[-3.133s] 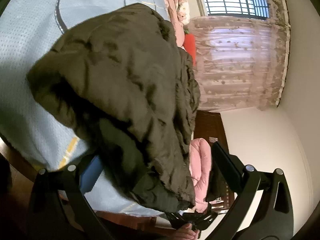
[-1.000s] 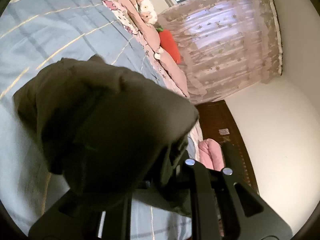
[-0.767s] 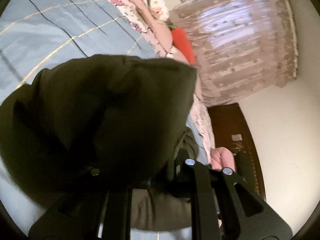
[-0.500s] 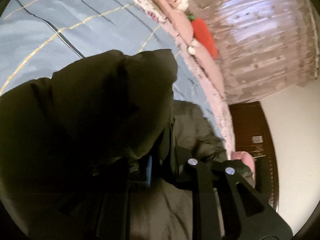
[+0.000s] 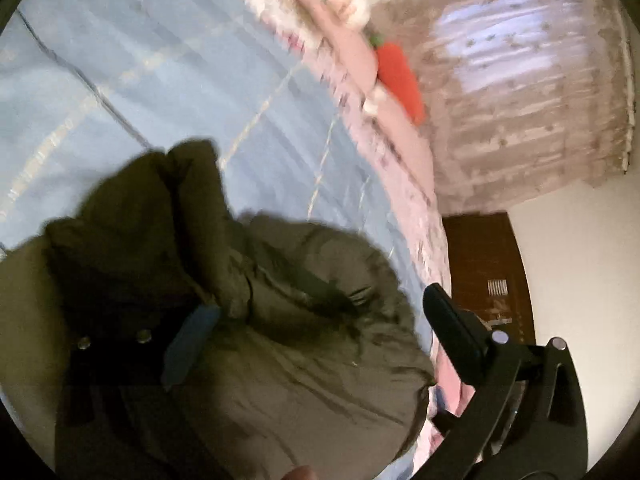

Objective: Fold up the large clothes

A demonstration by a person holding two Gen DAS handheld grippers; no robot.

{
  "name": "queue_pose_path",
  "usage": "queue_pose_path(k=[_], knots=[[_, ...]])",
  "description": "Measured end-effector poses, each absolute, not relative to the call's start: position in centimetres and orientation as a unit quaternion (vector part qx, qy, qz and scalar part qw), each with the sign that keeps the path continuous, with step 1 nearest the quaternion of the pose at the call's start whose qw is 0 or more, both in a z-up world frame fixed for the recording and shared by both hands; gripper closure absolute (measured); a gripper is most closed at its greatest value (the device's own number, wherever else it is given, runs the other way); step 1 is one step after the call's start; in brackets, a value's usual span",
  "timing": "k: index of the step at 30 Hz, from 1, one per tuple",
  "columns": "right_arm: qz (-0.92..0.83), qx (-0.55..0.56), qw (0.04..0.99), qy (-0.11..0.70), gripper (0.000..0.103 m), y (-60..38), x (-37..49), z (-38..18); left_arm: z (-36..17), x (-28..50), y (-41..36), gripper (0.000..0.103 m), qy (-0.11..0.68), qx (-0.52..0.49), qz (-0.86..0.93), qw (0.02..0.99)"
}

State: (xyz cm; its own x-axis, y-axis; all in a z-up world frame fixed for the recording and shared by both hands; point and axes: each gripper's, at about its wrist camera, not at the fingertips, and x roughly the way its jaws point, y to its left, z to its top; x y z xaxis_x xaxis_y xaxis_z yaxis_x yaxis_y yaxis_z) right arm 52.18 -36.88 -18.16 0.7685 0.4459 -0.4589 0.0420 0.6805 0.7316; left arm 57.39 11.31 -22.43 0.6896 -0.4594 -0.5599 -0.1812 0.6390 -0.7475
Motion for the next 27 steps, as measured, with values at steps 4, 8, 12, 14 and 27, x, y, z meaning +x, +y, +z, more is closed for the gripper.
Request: queue_pose_path(k=[4, 8, 12, 14, 27], knots=[[0.069, 0.192, 0.932, 0.299, 0.001, -30.5, 48.9, -14.1, -15.6, 52.4, 4.0, 0.002, 0.305, -0.160, -0.039, 0.938], [0.067, 0.104, 0.930, 0.346, 0.001, -24.5, 49.8, -17.2, -17.5, 51.1, -5.8, 0.002, 0.324, 0.090, -0.056, 0.940], [0.042, 0.098, 0.923, 0.369, 0.001, -23.7, 52.4, -21.1, -21.8, 54.2, -7.1, 0.002, 0.379, 0.069, -0.025, 0.922], [0.040, 0.105, 0.917, 0.384, 0.001, -23.7, 54.5, -22.7, -24.0, 56.3, -6.4, 0.002, 0.410, 0.031, -0.020, 0.911], [0.019, 0.072, 0.920, 0.384, 0.001, -25.4, 60.9, -30.9, -30.7, 61.8, -6.8, 0.002, 0.385, 0.032, -0.010, 0.922]])
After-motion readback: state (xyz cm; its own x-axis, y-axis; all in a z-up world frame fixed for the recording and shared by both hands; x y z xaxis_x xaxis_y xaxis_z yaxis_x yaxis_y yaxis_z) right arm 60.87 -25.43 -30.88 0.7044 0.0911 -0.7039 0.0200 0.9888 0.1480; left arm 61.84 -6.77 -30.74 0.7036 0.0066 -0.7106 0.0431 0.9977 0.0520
